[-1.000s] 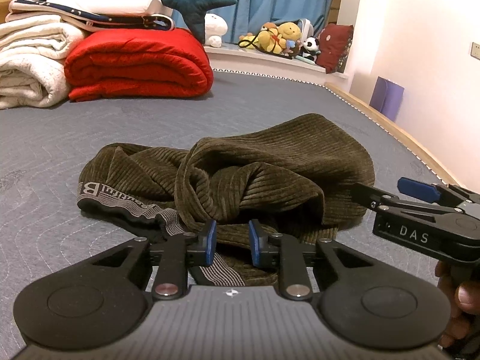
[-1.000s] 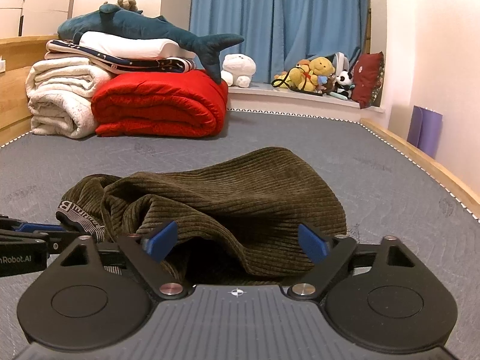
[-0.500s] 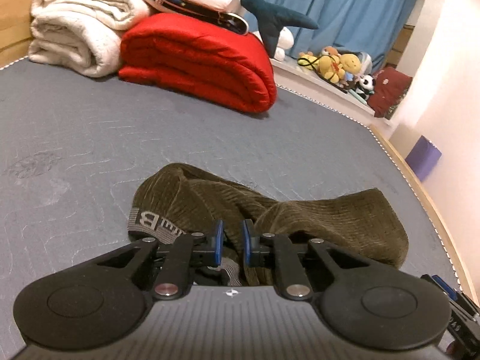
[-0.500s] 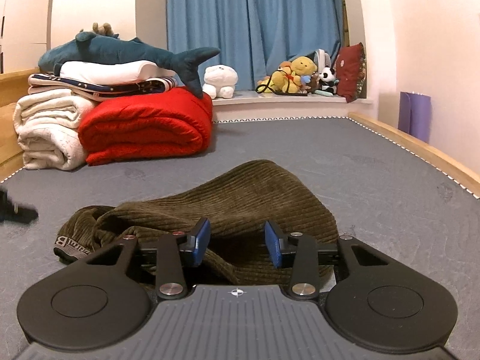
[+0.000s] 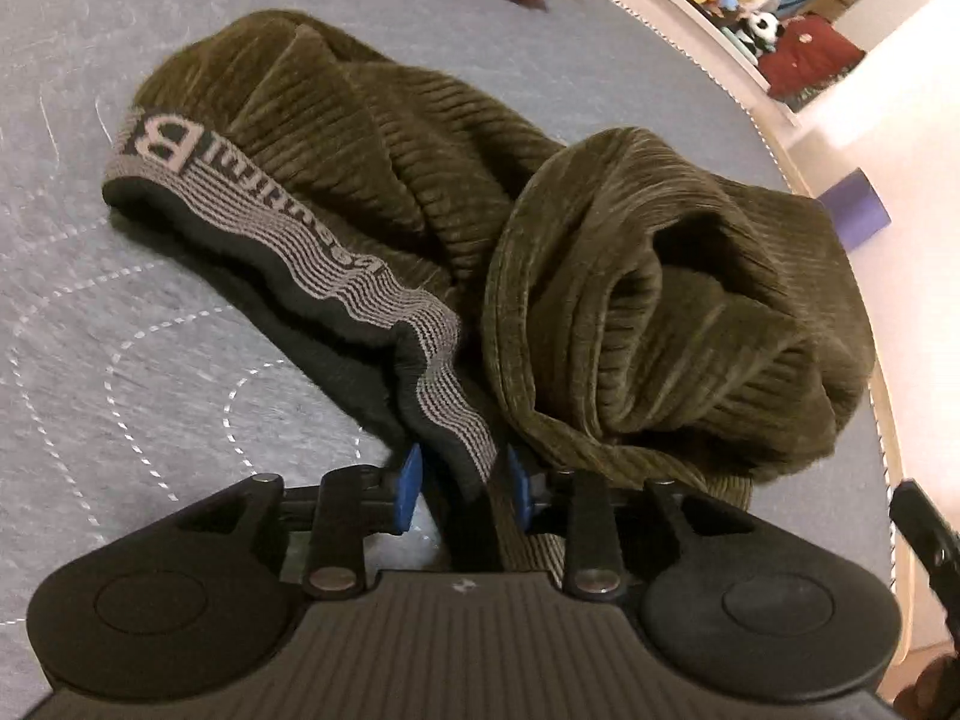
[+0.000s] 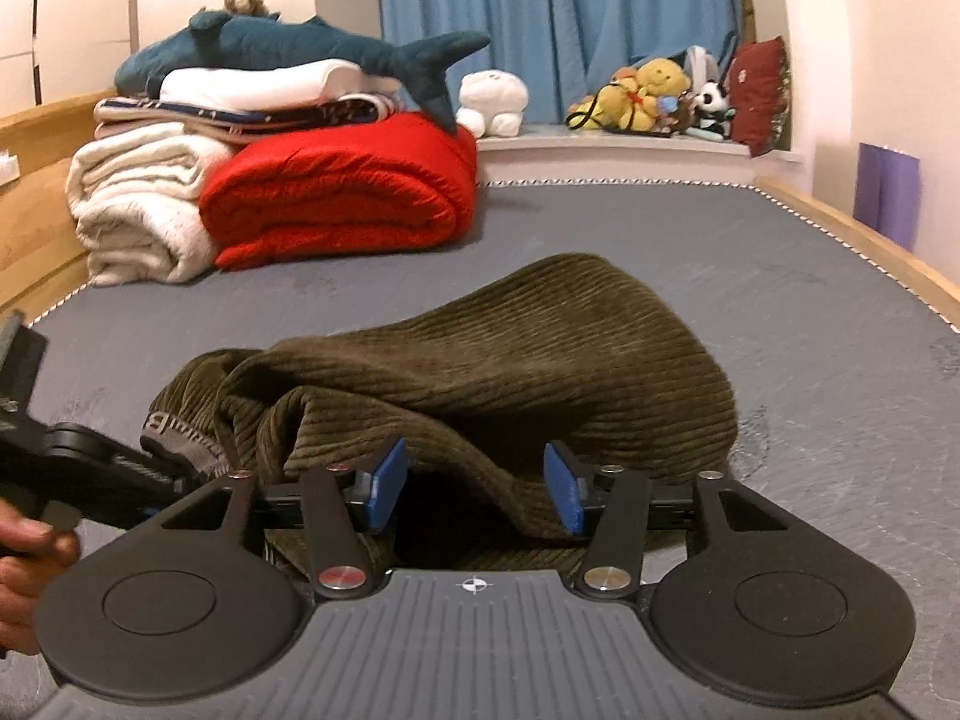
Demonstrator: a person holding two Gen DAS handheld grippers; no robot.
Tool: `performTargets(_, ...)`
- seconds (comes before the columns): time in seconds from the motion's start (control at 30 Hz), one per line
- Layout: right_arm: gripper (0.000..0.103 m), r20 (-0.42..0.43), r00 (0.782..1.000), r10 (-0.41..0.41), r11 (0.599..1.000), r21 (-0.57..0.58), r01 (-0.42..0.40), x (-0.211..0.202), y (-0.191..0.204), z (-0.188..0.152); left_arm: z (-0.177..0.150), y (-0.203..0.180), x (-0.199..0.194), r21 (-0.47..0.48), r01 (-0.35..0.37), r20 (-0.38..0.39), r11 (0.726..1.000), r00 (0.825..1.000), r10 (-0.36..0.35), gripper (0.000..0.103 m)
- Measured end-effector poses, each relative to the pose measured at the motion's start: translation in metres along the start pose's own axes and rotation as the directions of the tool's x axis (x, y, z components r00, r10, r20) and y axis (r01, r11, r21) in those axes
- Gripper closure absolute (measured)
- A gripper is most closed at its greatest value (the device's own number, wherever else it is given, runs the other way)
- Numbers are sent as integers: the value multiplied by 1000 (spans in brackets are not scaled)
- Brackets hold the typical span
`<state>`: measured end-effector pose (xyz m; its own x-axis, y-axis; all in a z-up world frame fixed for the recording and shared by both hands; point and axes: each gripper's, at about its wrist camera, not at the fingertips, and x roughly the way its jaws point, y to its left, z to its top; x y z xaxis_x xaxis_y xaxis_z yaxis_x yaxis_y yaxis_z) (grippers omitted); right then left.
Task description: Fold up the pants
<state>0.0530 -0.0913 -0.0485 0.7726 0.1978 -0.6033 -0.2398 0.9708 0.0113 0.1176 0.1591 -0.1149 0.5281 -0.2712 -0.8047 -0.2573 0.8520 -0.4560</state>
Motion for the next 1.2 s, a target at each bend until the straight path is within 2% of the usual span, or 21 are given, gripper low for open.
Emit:
performTargets(0.17, 42, -12, 1000, 10, 999, -33, -10, 2, 5, -1, -3, -3, 4, -27, -12, 14, 1000, 1000, 12, 56)
performTargets(0.3, 31, 8, 1000, 4, 999, -45, -3, 3, 6, -2, -15, -9, 7, -21, -54, 40, 998, 998, 54, 55)
performTargets(0.37, 30, 2, 1000, -1, 999, -48, 1, 5, 7, -4, -16, -15, 6, -20, -119, 39, 993, 992, 120, 44)
performTargets(0.4, 30, -5, 1000, -4, 999, -46, 3, 7, 7, -5, -17, -19, 3, -24, -162, 48, 987, 985, 163, 33)
performTargets(0.43, 30, -14, 1000, -6, 999, -44, 5, 8, 8, -6, -19, -22, 3, -27, -190, 55, 981, 980, 192, 30)
performTargets(0.53, 30, -27, 1000, -8, 999, -50, 7, 10, 10, -9, -29, -26, 4, -37, -172, 61, 984, 983, 174, 30)
performTargets(0.73, 28, -27, 999, -23, 997, -74, 21, 7, 15, -12, -33, -40, 17, 63, -172, 108, 983, 981, 164, 31)
performTargets(0.77, 28, -29, 999, -25, 997, -72, 23, 7, 16, -12, -35, -42, 17, 77, -174, 118, 982, 979, 164, 32)
performTargets(0.8, 28, -29, 999, -27, 997, -69, 25, 7, 17, -12, -38, -45, 18, 96, -180, 131, 979, 977, 167, 38)
performTargets(0.83, 28, -28, 999, -28, 997, -67, 26, 6, 18, -13, -40, -49, 18, 124, -193, 144, 973, 974, 175, 47)
performTargets(0.87, 28, -26, 999, -29, 997, -67, 27, 6, 19, -13, -42, -52, 16, 150, -205, 154, 967, 971, 182, 53)
performTargets(0.93, 28, -20, 999, -34, 997, -72, 33, 5, 23, -13, -45, -54, 10, 175, -200, 168, 964, 971, 171, 68)
performTargets(1.0, 28, -19, 999, -40, 997, -69, 38, 5, 25, -10, -48, -56, -4, 171, -191, 184, 967, 970, 159, 76)
performTargets(1.1, 28, -11, 999, -37, 998, -55, 37, 5, 30, -6, -49, -50, -35, 142, -198, 237, 970, 958, 161, 83)
performTargets(1.2, 26, 0, 999, -37, 998, -56, 37, 2, 36, -6, -47, -39, -70, 85, -216, 296, 973, 938, 183, 86)
